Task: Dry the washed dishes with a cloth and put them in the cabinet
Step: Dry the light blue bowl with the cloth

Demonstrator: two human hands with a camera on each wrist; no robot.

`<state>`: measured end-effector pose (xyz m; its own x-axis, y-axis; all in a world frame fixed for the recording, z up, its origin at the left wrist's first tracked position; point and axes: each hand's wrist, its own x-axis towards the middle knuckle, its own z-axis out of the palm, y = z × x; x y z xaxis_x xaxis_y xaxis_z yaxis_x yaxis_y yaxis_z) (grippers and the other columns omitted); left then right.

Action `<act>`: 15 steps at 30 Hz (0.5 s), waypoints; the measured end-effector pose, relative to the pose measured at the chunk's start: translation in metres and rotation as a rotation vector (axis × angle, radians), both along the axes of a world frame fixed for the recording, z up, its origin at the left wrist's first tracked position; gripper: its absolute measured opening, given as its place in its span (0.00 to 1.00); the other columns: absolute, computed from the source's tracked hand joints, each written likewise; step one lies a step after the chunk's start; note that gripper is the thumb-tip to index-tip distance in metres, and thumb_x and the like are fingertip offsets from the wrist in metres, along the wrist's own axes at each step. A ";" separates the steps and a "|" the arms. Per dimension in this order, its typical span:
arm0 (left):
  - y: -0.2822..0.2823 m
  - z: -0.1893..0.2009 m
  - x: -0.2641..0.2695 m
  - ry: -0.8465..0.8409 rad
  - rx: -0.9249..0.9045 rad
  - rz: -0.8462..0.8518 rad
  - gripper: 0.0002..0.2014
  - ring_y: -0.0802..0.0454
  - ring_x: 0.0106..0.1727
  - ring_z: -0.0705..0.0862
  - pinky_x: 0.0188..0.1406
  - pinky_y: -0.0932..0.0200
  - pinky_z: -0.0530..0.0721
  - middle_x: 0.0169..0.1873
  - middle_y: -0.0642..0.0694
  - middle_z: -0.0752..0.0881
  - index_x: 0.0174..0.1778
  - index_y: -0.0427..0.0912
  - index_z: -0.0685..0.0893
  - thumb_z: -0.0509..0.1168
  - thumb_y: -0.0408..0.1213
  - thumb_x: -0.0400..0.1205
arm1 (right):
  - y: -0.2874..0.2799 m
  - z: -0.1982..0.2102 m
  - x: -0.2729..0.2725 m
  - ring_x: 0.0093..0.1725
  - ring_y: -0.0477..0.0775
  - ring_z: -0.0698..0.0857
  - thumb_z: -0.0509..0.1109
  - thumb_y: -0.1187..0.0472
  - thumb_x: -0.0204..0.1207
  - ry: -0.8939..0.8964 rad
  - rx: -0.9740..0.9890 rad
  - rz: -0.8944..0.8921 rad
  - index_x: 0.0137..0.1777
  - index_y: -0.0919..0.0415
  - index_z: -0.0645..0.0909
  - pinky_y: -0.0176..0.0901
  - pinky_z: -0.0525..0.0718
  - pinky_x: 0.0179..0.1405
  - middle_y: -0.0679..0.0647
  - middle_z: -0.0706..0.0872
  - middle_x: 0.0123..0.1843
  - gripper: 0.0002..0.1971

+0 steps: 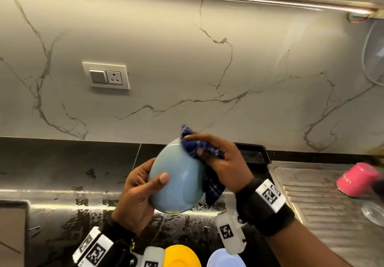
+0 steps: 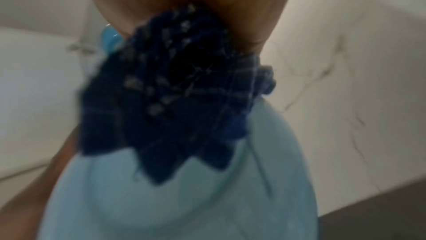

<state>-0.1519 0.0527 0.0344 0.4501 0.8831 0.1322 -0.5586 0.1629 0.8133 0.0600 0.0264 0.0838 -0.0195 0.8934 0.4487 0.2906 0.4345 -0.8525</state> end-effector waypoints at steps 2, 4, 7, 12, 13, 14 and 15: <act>0.002 0.004 -0.004 -0.088 -0.072 0.039 0.18 0.38 0.54 0.89 0.46 0.39 0.92 0.57 0.34 0.89 0.59 0.40 0.91 0.62 0.30 0.78 | 0.003 -0.005 0.009 0.66 0.58 0.86 0.67 0.75 0.81 0.255 -0.085 -0.035 0.63 0.61 0.87 0.67 0.80 0.70 0.56 0.90 0.63 0.16; 0.005 0.006 -0.005 -0.134 -0.153 0.056 0.16 0.38 0.58 0.89 0.51 0.32 0.90 0.62 0.35 0.88 0.64 0.42 0.89 0.65 0.37 0.82 | 0.000 -0.015 0.005 0.65 0.62 0.86 0.67 0.75 0.81 0.367 -0.072 -0.057 0.64 0.61 0.87 0.69 0.80 0.69 0.59 0.89 0.63 0.16; 0.012 0.007 -0.003 -0.223 -0.321 0.072 0.36 0.35 0.63 0.88 0.48 0.32 0.90 0.67 0.34 0.86 0.69 0.41 0.88 0.80 0.54 0.65 | -0.013 -0.034 -0.012 0.76 0.55 0.78 0.69 0.73 0.79 0.297 -0.009 -0.105 0.66 0.57 0.87 0.61 0.76 0.76 0.53 0.84 0.73 0.18; 0.014 0.013 0.002 -0.347 -0.532 -0.038 0.40 0.30 0.63 0.88 0.55 0.36 0.89 0.69 0.27 0.84 0.73 0.29 0.81 0.74 0.56 0.71 | -0.027 -0.057 -0.060 0.85 0.55 0.64 0.71 0.69 0.75 -0.549 0.403 -0.069 0.68 0.51 0.85 0.65 0.64 0.83 0.46 0.77 0.79 0.23; 0.013 0.013 0.001 -0.342 -0.501 -0.125 0.41 0.32 0.72 0.82 0.69 0.35 0.82 0.73 0.29 0.80 0.77 0.29 0.77 0.65 0.61 0.80 | -0.028 -0.057 -0.067 0.85 0.54 0.64 0.69 0.66 0.77 -0.650 0.449 -0.079 0.68 0.49 0.86 0.69 0.63 0.82 0.45 0.78 0.78 0.21; 0.011 0.009 0.000 -0.353 -0.419 -0.127 0.43 0.36 0.81 0.73 0.82 0.39 0.68 0.79 0.33 0.75 0.82 0.30 0.70 0.52 0.66 0.85 | -0.028 -0.056 -0.069 0.85 0.52 0.65 0.66 0.64 0.78 -0.689 0.464 -0.094 0.67 0.48 0.86 0.71 0.64 0.81 0.44 0.79 0.77 0.20; 0.008 0.008 -0.002 -0.370 -0.383 -0.156 0.45 0.40 0.85 0.66 0.86 0.42 0.58 0.83 0.36 0.70 0.85 0.32 0.66 0.43 0.68 0.86 | -0.026 -0.054 -0.068 0.85 0.52 0.65 0.64 0.63 0.78 -0.690 0.469 -0.105 0.67 0.47 0.86 0.71 0.66 0.79 0.44 0.79 0.77 0.20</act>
